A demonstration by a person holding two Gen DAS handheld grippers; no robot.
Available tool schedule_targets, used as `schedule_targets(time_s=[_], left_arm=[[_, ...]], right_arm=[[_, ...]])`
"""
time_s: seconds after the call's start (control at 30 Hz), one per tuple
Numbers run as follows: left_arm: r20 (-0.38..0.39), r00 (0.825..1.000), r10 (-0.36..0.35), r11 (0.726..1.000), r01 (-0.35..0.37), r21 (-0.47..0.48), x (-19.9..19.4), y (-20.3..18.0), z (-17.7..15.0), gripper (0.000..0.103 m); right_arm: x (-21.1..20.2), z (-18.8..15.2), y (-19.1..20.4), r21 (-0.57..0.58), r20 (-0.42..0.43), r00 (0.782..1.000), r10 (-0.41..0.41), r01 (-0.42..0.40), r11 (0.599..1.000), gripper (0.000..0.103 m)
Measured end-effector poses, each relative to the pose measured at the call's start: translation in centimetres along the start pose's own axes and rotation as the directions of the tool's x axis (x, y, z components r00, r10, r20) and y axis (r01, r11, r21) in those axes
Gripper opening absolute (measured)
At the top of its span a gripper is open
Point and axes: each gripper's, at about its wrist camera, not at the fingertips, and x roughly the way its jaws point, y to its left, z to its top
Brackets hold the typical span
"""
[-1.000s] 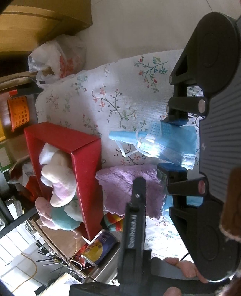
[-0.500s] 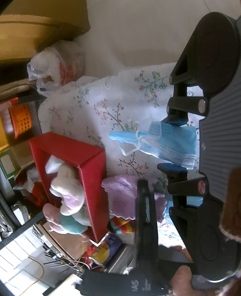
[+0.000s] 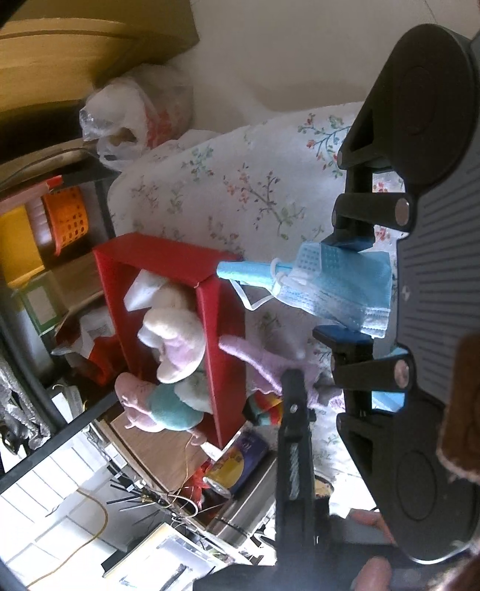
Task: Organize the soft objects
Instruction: 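Lift and carry the lavender cloth and blue mask toward the red box with both tools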
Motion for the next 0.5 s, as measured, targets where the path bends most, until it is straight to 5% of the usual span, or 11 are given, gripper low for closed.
schedule_targets(time_s=[0.23, 0.5], left_arm=[[0.087, 0.992, -0.094, 0.993, 0.099, -0.056, -4.0, -0.1, 1.4, 0.002], [0.235, 0.961, -0.144, 0.976, 0.177, -0.125, -9.2, 0.2, 2.5, 0.002]], right_arm=[[-1.4, 1.1, 1.2, 0.003, 0.061, 0.997, 0.045, -0.046, 0.999, 0.012], [-4.0, 3.1, 2.9, 0.01, 0.146, 0.977, 0.153, -0.156, 0.988, 0.009]])
